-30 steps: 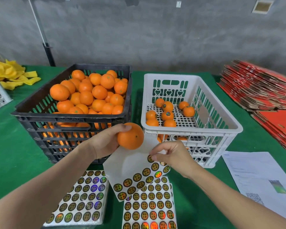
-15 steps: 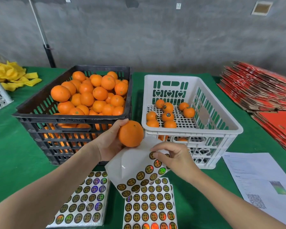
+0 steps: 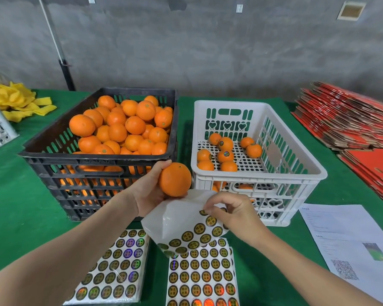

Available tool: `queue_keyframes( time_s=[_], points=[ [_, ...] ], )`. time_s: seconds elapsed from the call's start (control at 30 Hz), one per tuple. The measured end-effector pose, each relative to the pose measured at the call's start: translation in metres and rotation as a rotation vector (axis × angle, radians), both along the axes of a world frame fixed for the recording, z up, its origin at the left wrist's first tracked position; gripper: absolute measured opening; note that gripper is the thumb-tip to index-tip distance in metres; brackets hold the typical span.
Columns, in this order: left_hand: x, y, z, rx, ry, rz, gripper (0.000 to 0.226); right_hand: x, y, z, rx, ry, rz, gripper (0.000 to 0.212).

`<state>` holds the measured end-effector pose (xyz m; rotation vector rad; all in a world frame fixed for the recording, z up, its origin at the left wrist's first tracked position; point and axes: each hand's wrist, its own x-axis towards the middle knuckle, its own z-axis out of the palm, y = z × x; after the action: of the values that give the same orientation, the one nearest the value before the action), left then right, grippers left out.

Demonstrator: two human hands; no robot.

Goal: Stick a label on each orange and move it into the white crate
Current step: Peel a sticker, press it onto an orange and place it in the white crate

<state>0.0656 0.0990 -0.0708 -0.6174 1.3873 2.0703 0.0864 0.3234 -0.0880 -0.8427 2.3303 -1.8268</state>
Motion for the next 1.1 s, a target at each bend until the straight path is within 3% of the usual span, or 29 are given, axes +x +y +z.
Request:
queue_keyframes(
  time_s=[0.1, 0.23, 0.27, 0.37, 0.47, 0.6, 0.67, 0.8, 0.9, 1.0, 1.1],
  points=[
    [0.0, -0.004, -0.002, 0.007, -0.016, 0.012, 0.101, -0.003, 0.002, 0.001, -0.059, -0.108, 0.076, 0.038],
    [0.001, -0.009, -0.005, -0.031, 0.001, -0.013, 0.096, -0.013, 0.009, 0.024, -0.343, -0.31, -0.062, 0.022],
    [0.002, -0.007, -0.004, -0.057, 0.018, -0.033, 0.096, -0.015, 0.009, 0.028, -0.27, -0.258, -0.067, 0.033],
    [0.005, 0.006, 0.002, -0.174, 0.122, -0.099, 0.097, -0.015, -0.002, 0.026, 0.308, 0.134, -0.117, 0.072],
    [0.01, 0.012, 0.007, -0.336, 0.253, -0.207, 0.083, -0.012, -0.011, 0.028, 0.265, 0.191, -0.081, 0.095],
    [0.015, 0.019, 0.011, -0.702, 0.486, -0.386, 0.048, -0.014, -0.021, 0.03, 0.32, 0.102, 0.058, 0.123],
    [0.018, 0.023, 0.011, -0.741, 0.588, -0.397, 0.05, -0.01, -0.027, 0.025, 0.315, 0.138, 0.069, 0.123],
    [0.028, 0.013, 0.016, -0.463, 0.73, -0.414, 0.092, 0.0, -0.028, 0.012, 0.068, 0.235, -0.113, 0.115],
    [0.035, 0.018, 0.015, -0.421, 0.771, -0.375, 0.107, 0.005, -0.034, 0.009, -0.004, 0.306, -0.243, 0.118],
    [0.036, 0.025, 0.01, -0.453, 0.77, -0.275, 0.101, 0.006, -0.031, 0.018, 0.053, 0.252, -0.119, 0.114],
    [0.033, 0.017, 0.003, -0.397, 0.748, -0.215, 0.076, 0.0, -0.013, 0.044, -0.115, 0.058, -0.027, 0.078]
  ],
)
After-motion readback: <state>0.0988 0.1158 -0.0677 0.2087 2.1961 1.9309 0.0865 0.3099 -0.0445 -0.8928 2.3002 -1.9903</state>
